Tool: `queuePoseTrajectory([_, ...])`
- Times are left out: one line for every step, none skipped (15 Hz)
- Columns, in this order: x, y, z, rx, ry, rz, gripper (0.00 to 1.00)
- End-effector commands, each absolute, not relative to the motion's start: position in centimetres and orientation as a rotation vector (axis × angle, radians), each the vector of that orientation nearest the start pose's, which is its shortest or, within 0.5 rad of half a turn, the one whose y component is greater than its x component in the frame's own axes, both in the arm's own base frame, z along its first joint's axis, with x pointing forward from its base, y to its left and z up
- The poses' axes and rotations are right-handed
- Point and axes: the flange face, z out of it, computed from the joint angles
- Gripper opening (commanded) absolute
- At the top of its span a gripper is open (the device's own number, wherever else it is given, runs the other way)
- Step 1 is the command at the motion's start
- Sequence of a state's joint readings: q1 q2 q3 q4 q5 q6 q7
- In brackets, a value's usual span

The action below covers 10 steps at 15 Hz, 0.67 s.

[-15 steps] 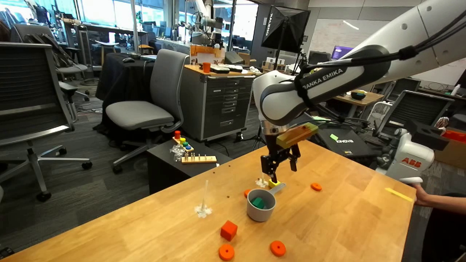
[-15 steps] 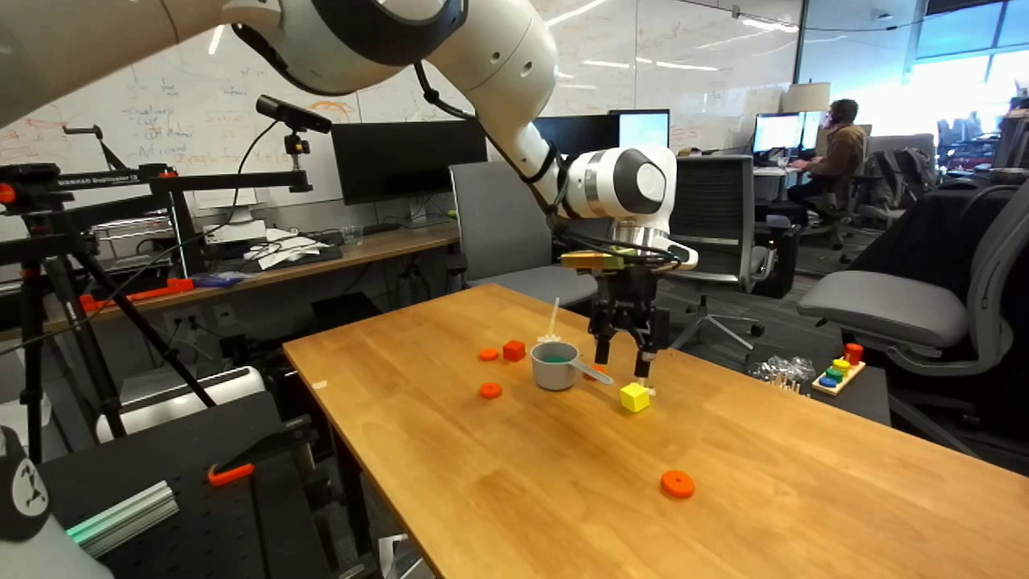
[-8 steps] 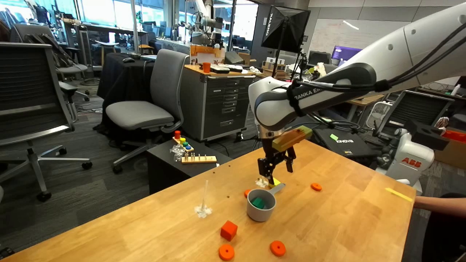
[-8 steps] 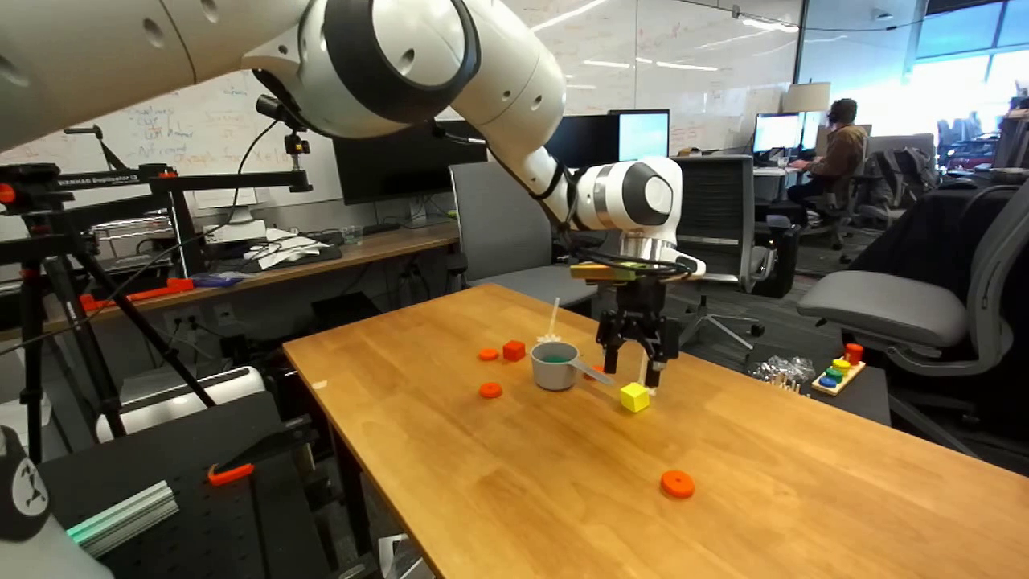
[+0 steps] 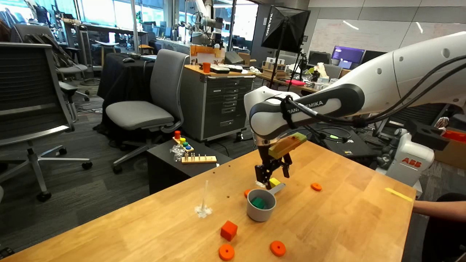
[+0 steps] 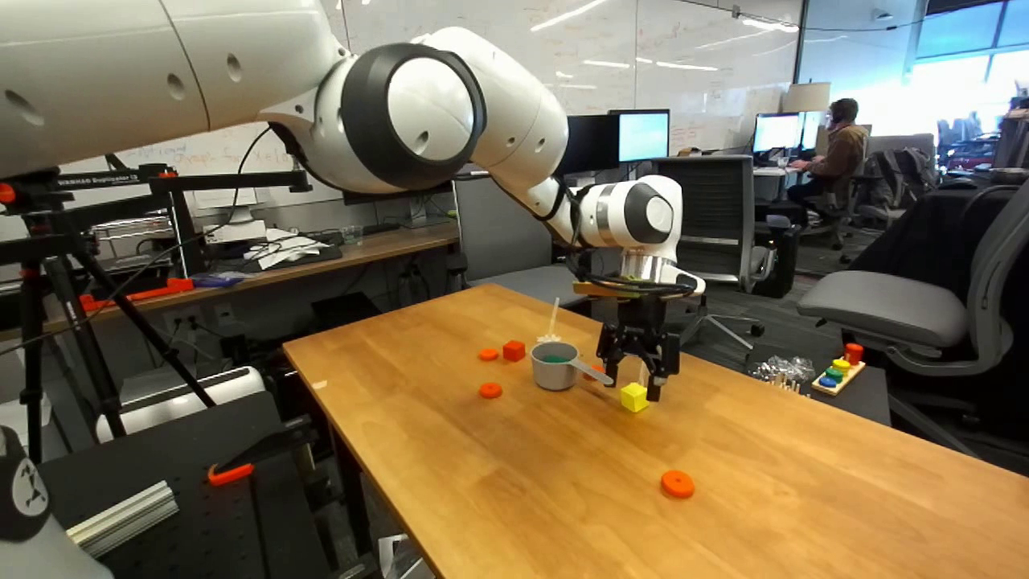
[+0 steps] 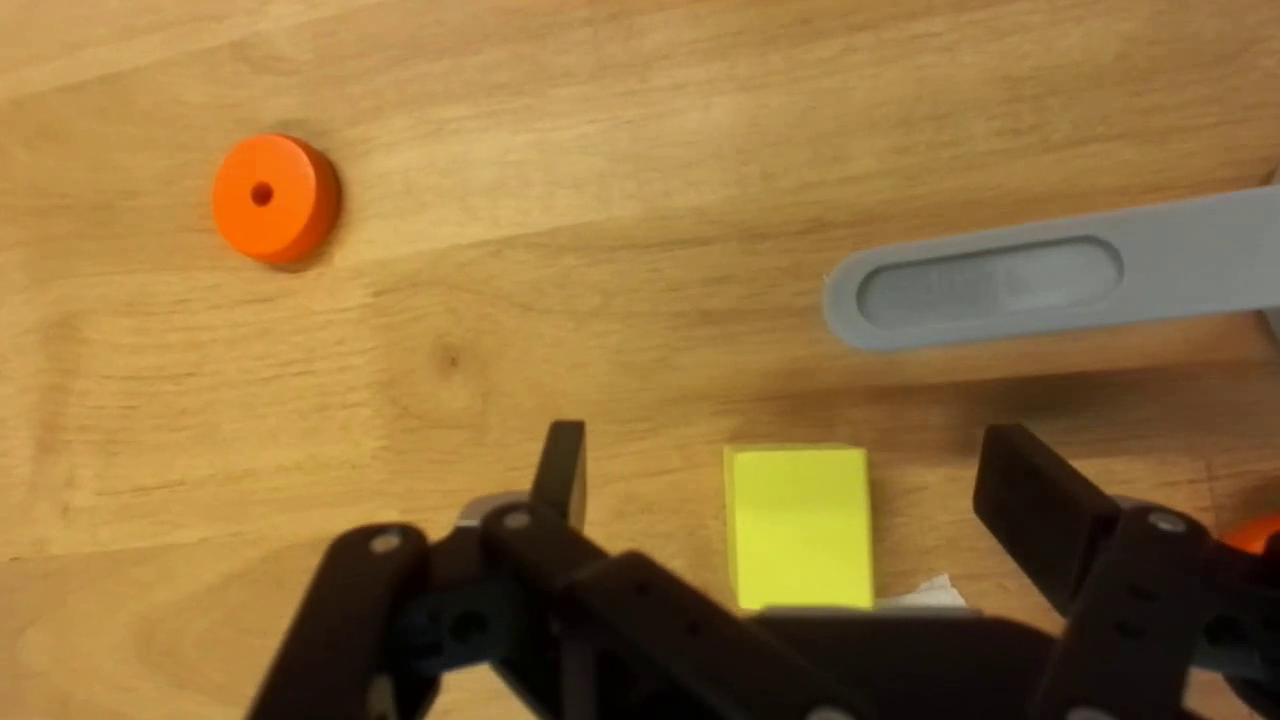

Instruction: Put the green, yellow and orange blocks inside the grey measuring cup

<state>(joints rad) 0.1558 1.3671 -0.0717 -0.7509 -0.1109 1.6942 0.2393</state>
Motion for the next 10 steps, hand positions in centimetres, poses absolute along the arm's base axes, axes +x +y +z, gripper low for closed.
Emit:
queuePoseTrajectory([73.52, 7.47, 5.03, -3.329, 0.083, 0.647, 0.75])
queuePoseTrajectory([73.54, 7.52, 4.80, -3.333, 0.076, 0.642, 0.75])
queuePoseTrajectory([73.55, 7.60, 4.62, -3.335, 0.071, 0.638, 0.66])
queuePoseTrajectory([73.57, 7.59, 4.45, -3.333, 0.069, 0.636, 0.59])
queuePoseTrajectory([73.56, 7.71, 4.47, -3.333, 0.063, 0.639, 0.49])
queuePoseTrajectory([73.60, 7.79, 4.52, -3.333, 0.058, 0.638, 0.42])
queuePoseTrajectory([73.64, 7.95, 4.56, -3.335, 0.050, 0.634, 0.34])
queuePoseTrajectory([73.70, 8.07, 4.68, -3.335, 0.046, 0.629, 0.27])
queuePoseTrajectory([73.75, 8.12, 4.83, -3.336, 0.044, 0.627, 0.20])
queuePoseTrajectory([73.87, 8.12, 5.23, -3.334, 0.044, 0.619, 0.12])
